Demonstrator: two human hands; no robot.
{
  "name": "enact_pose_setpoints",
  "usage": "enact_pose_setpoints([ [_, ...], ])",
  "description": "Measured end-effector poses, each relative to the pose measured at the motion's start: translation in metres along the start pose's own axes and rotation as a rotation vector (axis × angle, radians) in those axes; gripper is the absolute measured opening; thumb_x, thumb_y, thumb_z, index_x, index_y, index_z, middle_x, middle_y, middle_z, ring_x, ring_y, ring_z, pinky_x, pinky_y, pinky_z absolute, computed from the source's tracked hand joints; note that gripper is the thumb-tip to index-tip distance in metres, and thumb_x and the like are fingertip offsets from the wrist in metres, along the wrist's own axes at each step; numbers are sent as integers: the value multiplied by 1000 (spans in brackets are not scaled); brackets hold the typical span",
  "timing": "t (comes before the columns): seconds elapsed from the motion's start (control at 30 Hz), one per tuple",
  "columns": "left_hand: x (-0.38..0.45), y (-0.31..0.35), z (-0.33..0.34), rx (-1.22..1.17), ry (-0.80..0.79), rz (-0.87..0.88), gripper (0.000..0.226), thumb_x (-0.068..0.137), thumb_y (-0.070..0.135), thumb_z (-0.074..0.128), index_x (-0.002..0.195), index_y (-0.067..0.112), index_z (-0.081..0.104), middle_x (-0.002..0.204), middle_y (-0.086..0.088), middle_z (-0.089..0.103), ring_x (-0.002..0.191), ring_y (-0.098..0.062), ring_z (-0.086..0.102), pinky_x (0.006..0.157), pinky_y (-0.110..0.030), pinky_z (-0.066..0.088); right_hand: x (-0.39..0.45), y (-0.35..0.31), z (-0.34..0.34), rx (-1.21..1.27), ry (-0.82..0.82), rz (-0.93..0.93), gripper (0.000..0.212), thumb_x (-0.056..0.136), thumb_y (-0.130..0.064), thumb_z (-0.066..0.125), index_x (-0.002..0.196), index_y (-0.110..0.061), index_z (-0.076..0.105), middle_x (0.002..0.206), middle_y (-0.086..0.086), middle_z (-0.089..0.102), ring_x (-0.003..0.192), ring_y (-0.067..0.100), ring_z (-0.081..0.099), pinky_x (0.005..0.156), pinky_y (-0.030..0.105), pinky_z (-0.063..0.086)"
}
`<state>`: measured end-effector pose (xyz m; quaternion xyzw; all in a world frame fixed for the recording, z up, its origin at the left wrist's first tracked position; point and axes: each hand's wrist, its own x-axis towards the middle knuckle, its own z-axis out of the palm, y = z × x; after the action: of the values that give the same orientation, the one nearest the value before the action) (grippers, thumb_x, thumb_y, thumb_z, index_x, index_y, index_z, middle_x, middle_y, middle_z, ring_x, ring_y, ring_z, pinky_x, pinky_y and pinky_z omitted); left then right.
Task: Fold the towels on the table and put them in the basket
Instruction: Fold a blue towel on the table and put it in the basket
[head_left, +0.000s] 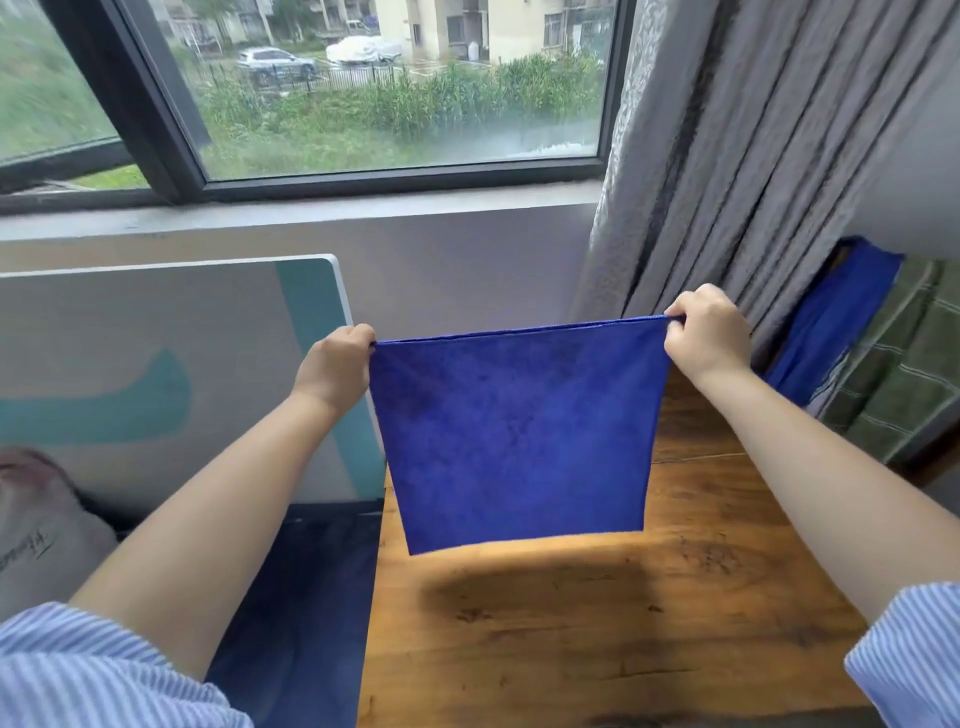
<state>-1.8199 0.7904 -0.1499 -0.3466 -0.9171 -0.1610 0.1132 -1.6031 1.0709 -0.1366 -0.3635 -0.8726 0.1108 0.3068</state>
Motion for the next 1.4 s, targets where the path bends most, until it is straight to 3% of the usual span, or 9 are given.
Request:
enact_pose_setpoints([
  [0.23, 31, 9, 19, -39, -103, -205, 17, 89, -7, 37, 83, 8, 40, 96, -25, 56, 77, -31, 45, 68, -37, 37, 34, 0, 39, 68, -71, 43, 24, 82, 9, 45, 97, 11, 64, 105, 32, 55, 98, 43, 54, 81, 39, 41],
  [0.33, 52, 14, 21, -95, -55, -272, 16, 88, -7, 35, 83, 8, 38, 92, -20, 50, 77, -31, 44, 67, -37, 36, 53, -5, 46, 129, -11, 55, 26, 82, 10, 44, 99, 12, 64, 106, 33, 55, 99, 41, 54, 78, 37, 39],
  [0.57, 61, 17, 24, -153, 58, -237, 18, 93, -3, 35, 100, -7, 51, 110, -27, 51, 93, -43, 53, 76, -44, 41, 72, 0, 52, 243, 151, -10, 24, 77, 15, 45, 89, 14, 65, 95, 36, 58, 89, 44, 57, 74, 30, 33],
  [0.77, 8, -1, 65, 40, -242, -143, 20, 95, 8, 40, 107, 2, 55, 111, -16, 59, 96, -37, 57, 74, -36, 40, 11, 45, 74, 134, 54, -206, 21, 67, 0, 46, 69, 8, 65, 69, 27, 60, 64, 40, 62, 54, 33, 49],
  [0.97, -69, -7, 113, 155, -667, 48, 23, 94, 12, 41, 109, 7, 58, 115, -8, 59, 107, -27, 55, 79, -32, 42, -98, 102, 97, -3, -281, -191, 30, 67, -15, 38, 59, -1, 63, 64, 16, 61, 53, 28, 64, 42, 28, 47],
  [1.07, -102, -10, 132, 135, -898, 64, 21, 91, 9, 45, 104, 6, 61, 111, -8, 63, 106, -26, 56, 73, -30, 39, -138, 119, 100, -62, -653, -36, 9, 71, 3, 57, 68, 3, 65, 78, 22, 61, 76, 35, 62, 61, 37, 46],
  [1.23, -144, -20, 152, -5, -1187, -53, 21, 90, 14, 52, 108, 10, 63, 114, -4, 64, 99, -19, 57, 78, -26, 44, -175, 133, 101, -44, -1115, 25, 43, 75, 2, 59, 51, -29, 39, 65, -3, 45, 76, 17, 46, 61, 23, 33],
  [1.3, -152, -24, 157, -43, -1250, -115, 20, 90, 15, 54, 108, 10, 61, 113, -4, 62, 93, -15, 52, 76, -23, 39, -181, 135, 103, -57, -1275, 77, 41, 74, 3, 58, 52, -26, 42, 67, -3, 49, 78, 16, 48, 59, 18, 34],
  [1.4, -154, -26, 162, -55, -1337, -145, 21, 92, 17, 54, 111, 10, 59, 104, -1, 57, 93, -14, 49, 76, -22, 38, -180, 135, 107, -83, -1406, 158, 26, 73, 4, 56, 58, -16, 51, 77, 6, 56, 77, 17, 49, 60, 24, 36],
])
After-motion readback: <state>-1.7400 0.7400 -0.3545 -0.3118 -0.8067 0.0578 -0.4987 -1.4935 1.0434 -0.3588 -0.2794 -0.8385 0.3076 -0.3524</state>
